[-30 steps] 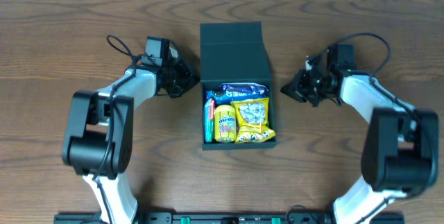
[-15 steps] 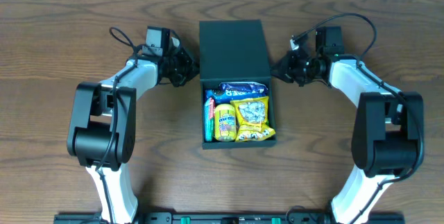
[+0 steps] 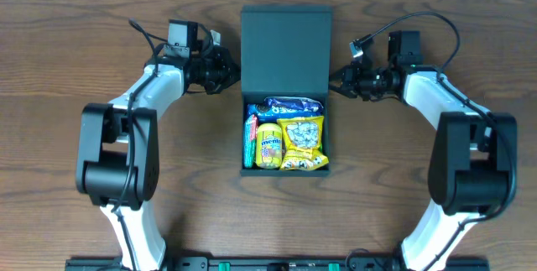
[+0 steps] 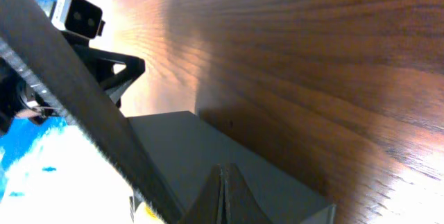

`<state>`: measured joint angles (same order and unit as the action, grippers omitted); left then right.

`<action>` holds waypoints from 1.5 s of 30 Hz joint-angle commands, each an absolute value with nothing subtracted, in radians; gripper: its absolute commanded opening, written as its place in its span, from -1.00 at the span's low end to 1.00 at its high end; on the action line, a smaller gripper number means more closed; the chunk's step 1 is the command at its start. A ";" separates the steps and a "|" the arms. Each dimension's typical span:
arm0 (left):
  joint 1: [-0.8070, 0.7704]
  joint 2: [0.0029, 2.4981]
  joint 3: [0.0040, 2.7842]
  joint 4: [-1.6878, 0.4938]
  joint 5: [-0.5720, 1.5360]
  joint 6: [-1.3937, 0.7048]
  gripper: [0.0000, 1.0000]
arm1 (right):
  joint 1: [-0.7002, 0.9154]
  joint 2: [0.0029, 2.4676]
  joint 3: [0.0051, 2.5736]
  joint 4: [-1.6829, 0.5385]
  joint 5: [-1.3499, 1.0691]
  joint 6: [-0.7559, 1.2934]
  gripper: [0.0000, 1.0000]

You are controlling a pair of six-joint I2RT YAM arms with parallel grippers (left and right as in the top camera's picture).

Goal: Pack container
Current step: 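Swing the lid down over the box with both grippers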

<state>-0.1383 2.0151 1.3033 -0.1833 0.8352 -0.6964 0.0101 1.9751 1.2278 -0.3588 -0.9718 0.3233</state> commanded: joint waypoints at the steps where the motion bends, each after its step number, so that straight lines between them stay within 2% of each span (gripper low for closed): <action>1: -0.150 1.901 1.334 -0.202 0.887 -0.594 -0.88 | 0.027 1.852 1.250 -0.368 -1.086 0.263 -0.97; 16: -0.150 1.527 1.334 -0.436 0.809 -0.419 -0.88 | 0.027 1.418 1.250 -0.568 -0.924 0.220 -0.97; 21: -0.150 1.395 1.334 -0.625 0.675 -0.329 -0.88 | 0.027 1.296 1.249 -0.758 -0.738 0.217 -0.97; 24: -0.151 1.315 1.330 -0.798 0.538 -0.273 -0.88 | 0.028 1.231 1.248 -0.953 -0.570 0.199 -0.97; 27: -0.168 1.287 1.304 -0.892 0.526 -0.210 -0.88 | 0.060 1.218 1.239 -1.087 -0.522 0.157 -0.97; 31: -0.248 1.285 1.221 -0.863 0.524 -0.200 -0.88 | 0.153 1.199 1.184 -1.176 -0.467 0.152 -0.97; 34: -0.339 1.287 1.148 -0.788 0.512 -0.198 -0.88 | 0.200 1.142 1.110 -1.188 -0.408 0.239 -0.97; 38: -0.448 1.289 1.061 -0.676 0.504 -0.218 -0.88 | 0.211 0.960 0.937 -1.177 -0.396 0.317 -0.97; 45: -0.545 1.365 0.993 -0.592 0.475 -0.249 -0.88 | 0.211 0.612 0.640 -1.102 -0.412 0.443 -0.97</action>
